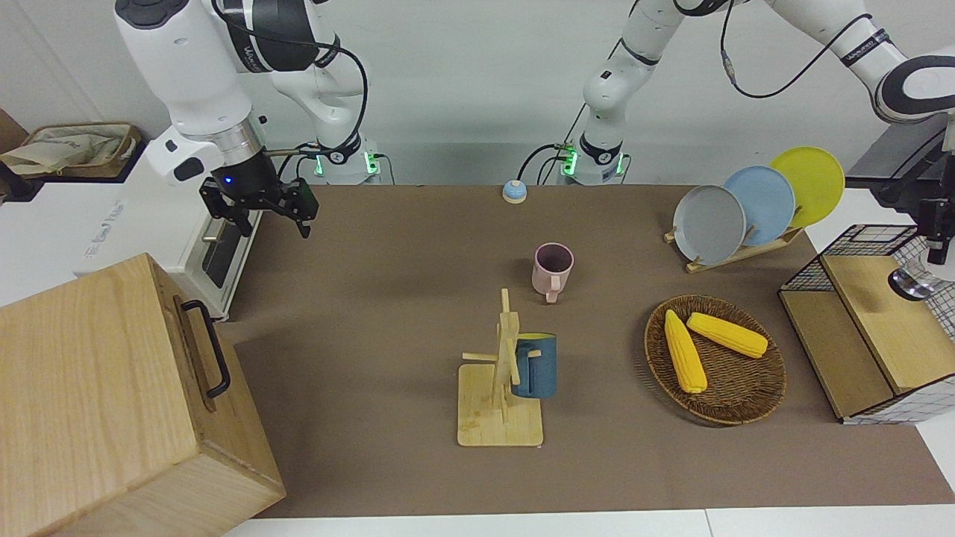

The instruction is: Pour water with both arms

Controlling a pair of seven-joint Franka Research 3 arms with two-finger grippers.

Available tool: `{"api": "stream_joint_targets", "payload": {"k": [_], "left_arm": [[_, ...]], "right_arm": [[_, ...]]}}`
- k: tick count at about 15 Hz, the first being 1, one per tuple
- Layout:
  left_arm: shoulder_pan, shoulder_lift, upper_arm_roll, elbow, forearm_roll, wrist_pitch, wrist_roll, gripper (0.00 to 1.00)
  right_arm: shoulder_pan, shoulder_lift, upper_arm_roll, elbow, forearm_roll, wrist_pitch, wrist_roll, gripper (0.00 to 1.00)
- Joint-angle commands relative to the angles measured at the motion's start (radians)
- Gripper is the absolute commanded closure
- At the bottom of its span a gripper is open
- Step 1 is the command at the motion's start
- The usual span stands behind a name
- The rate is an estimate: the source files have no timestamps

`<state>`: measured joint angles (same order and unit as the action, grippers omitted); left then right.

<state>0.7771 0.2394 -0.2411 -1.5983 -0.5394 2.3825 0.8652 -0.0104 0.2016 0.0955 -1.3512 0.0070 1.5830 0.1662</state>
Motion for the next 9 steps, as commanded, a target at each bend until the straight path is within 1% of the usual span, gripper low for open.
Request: {"api": "stream_joint_targets", "payload": {"k": [1,5,9], "left_arm": [[0.005,0.011,0.013,0.003,-0.088,0.029,0.109,1.00],[0.004,0.018,0.013,-0.023,-0.089,0.084,0.123,1.00],[0.005,0.037,0.013,-0.025,-0.142,0.087,0.181,1.00]], "right_arm": [[-0.023,-0.025,0.015,-0.034,0.018,0.022,-0.019,0.009],[-0.023,-0.025,0.015,-0.034,0.018,0.022,-0.019,0.009],[-0.023,-0.025,0.013,-0.034,0.018,0.022,-0.019,0.009]]}}
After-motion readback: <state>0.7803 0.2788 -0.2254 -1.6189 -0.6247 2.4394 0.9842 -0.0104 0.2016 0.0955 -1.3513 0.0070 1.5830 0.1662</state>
